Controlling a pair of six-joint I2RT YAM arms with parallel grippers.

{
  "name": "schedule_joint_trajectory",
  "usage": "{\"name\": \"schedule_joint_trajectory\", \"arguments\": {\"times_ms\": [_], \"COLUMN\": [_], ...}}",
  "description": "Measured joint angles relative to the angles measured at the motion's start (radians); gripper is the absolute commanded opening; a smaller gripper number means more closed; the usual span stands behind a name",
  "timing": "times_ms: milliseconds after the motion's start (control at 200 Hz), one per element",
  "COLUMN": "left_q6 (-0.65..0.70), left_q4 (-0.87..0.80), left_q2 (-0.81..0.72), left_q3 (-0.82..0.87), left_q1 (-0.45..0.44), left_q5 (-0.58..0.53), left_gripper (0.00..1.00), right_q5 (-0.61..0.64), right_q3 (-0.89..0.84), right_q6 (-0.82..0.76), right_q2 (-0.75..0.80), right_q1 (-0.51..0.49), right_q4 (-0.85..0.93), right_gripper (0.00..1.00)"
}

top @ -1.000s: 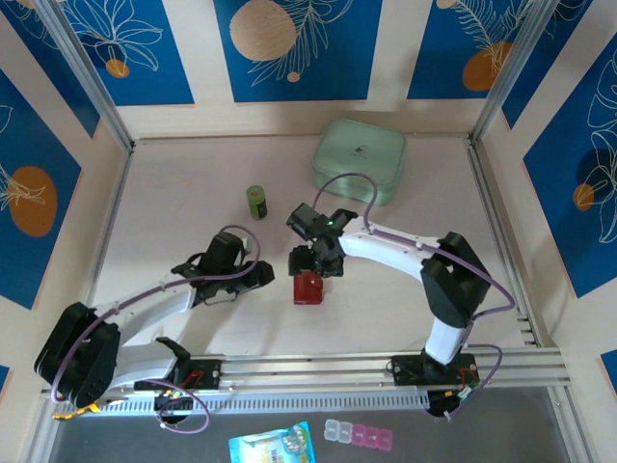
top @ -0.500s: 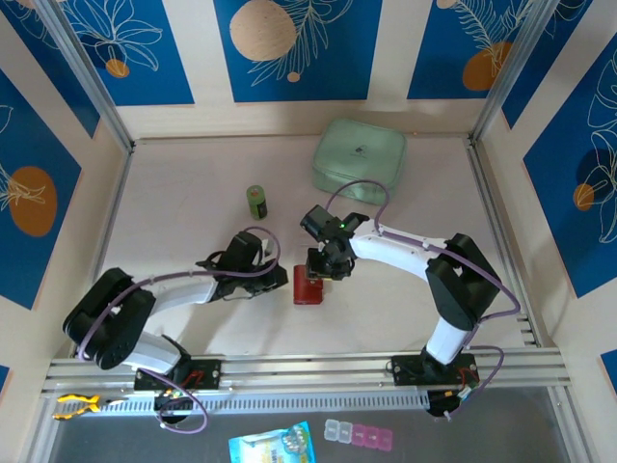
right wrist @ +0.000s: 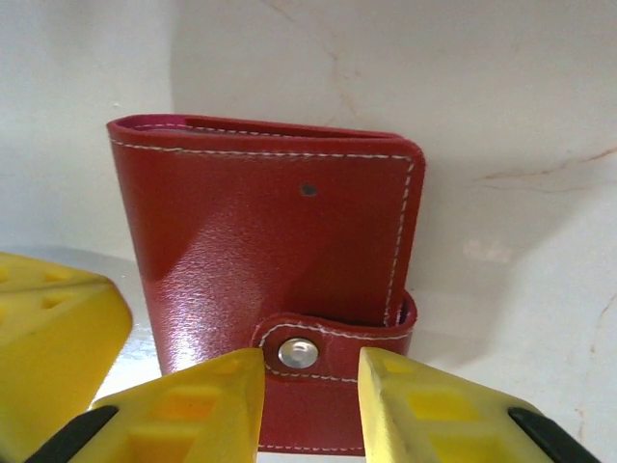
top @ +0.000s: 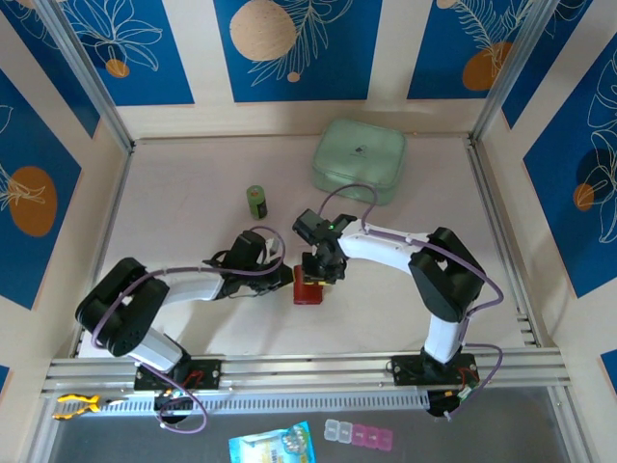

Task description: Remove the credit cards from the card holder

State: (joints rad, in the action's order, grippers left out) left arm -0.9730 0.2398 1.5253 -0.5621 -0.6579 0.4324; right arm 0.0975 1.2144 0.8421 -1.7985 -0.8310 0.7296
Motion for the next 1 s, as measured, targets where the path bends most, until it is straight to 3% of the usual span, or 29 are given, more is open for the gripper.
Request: {"name": "schedule_joint_trajectory", "arguments": {"times_ms": [525,1000], "left_q6": [-0.043,-0.043], "left_q4": [0.067,0.056], "left_q2": [0.045,0.058], "left_q3": [0.005,0.006], "left_q1": [-0.001,-0.001], "left_q5": [0.013,0.013], "left_gripper": [0.00,0.00], "right_q5": [0.049,0.136], "right_q3": [0.093,0.144], "right_q6": [0.000,0.016], "right_q2": [-0.098,-0.132], "right_q1": [-0.036,-0.073], "right_q4": [0.072,0.140], "right_gripper": [0.32,0.09]}}
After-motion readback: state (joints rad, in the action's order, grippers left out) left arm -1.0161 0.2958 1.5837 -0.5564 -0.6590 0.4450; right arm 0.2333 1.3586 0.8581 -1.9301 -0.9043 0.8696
